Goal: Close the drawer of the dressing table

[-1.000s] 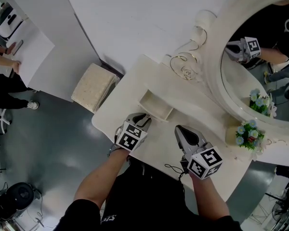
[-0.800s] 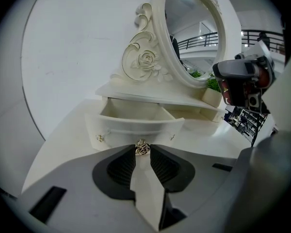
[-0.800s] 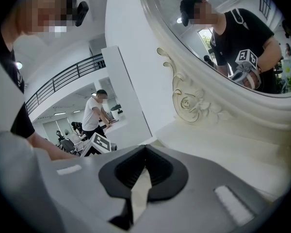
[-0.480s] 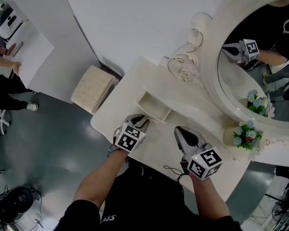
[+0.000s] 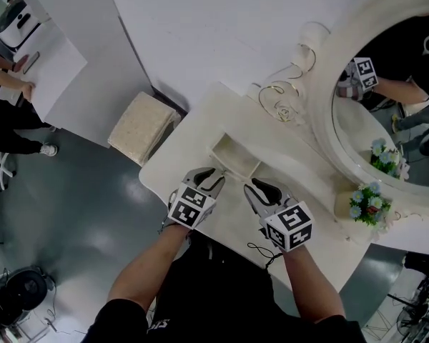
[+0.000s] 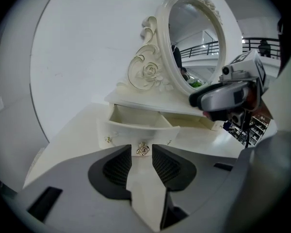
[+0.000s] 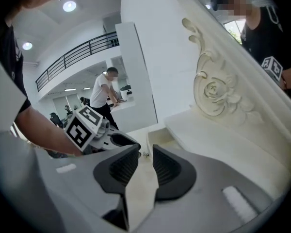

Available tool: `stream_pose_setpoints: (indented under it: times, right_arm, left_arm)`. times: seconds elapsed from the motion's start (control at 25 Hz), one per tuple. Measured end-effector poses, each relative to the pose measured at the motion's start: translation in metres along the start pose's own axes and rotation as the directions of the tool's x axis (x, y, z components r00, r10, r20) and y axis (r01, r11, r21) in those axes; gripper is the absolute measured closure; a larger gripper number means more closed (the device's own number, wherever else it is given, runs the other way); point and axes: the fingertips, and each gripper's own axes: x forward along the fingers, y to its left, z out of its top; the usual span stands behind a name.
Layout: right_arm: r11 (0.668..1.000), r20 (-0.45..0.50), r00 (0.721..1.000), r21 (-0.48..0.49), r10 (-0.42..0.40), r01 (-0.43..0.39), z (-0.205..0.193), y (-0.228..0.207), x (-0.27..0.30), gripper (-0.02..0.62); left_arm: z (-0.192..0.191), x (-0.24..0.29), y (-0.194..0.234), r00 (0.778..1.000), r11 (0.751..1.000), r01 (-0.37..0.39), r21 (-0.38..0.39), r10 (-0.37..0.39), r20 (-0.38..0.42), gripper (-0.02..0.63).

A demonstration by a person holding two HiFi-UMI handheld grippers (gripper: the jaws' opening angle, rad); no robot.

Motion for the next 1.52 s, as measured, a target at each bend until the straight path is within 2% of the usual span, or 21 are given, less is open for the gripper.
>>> stream_pose_setpoints:
  times: [0.24,0.44,0.64,0.76,0.8,1.08,1.32,1.52]
  right_arm:
    - [0.981,-0.141,0.990,-0.193,-0.012,-0.015,-0.012,0.001,0.046,0.486]
    - [0.960,-0.231,0.973,-0.278,-0.025,-0.041,-0.021,0.002,0.067,0.486]
    - [0.936,-0.330,0.941,-0.348,-0.074,-0.049,-0.038,-0.006,0.078,0.486]
    - [0.911,-0.367,0.925,-0.407,-0.102,-0.062,-0.046,-0.007,0.082,0.500]
    - [0.901,-0.371,0.922,-0.429,-0.109,-0.066,-0.048,-0.006,0.082,0.531]
    - [0.828,-0.330,0.923,-0.560,-0.197,-0.024,-0.049,-0.006,0.083,0.526]
    - [0.771,-0.290,0.923,-0.637,-0.254,0.012,-0.051,-0.002,0.085,0.525]
    - [0.742,-0.267,0.916,-0.668,-0.300,0.048,-0.049,-0.006,0.087,0.525]
  left_arm:
    - [0.012,-0.027,0.017,0.996,0.999,-0.039,-0.020,0.040,0.085,0.482]
    - [0.017,-0.054,0.023,0.992,0.998,-0.047,-0.042,0.051,0.114,0.482]
    - [0.017,-0.073,0.033,0.987,0.996,-0.070,-0.063,0.078,0.140,0.482]
    - [0.013,-0.077,0.037,0.986,0.994,-0.074,-0.080,0.085,0.143,0.483]
    - [0.012,-0.078,0.036,0.986,0.994,-0.072,-0.087,0.084,0.143,0.483]
    - [0.004,-0.079,0.031,0.987,0.992,-0.060,-0.107,0.075,0.141,0.486]
    - [-0.004,-0.073,0.026,0.990,0.993,-0.045,-0.108,0.059,0.127,0.494]
    - [-0.003,-0.074,0.028,0.989,0.993,-0.045,-0.112,0.060,0.134,0.497]
